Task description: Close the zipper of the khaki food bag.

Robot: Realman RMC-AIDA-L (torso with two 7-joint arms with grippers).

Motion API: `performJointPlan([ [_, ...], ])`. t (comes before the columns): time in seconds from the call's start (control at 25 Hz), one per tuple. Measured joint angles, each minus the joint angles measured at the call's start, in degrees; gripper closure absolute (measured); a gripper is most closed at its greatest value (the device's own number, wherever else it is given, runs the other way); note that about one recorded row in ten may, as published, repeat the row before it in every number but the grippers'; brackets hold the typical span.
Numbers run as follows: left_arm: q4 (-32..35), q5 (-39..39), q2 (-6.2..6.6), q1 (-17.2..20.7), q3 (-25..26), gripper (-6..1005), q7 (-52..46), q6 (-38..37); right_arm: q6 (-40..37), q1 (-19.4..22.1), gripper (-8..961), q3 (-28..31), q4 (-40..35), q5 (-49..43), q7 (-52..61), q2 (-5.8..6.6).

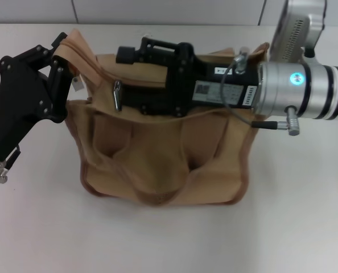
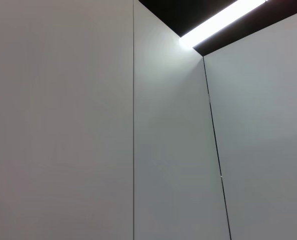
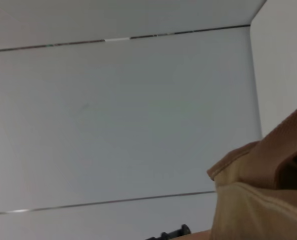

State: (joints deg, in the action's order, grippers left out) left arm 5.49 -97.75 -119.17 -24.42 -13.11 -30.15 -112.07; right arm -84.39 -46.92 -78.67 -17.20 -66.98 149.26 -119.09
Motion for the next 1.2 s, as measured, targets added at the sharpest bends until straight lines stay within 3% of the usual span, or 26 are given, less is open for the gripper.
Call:
performJointPlan([
  [0.72,-0.1,0.0,-0.01,-0.3,0.0,951,-0.1,-1.1,1.5,-0.9,155,-1.3,-2.5,-3.7,-13.9,0.0],
  [1.2,-0.3,0.1,-0.01,-0.4,-0.3,946,-0.5,-1.2,1.9,-0.7,197,-1.3,-4.4,-3.7,-15.6,0.0],
])
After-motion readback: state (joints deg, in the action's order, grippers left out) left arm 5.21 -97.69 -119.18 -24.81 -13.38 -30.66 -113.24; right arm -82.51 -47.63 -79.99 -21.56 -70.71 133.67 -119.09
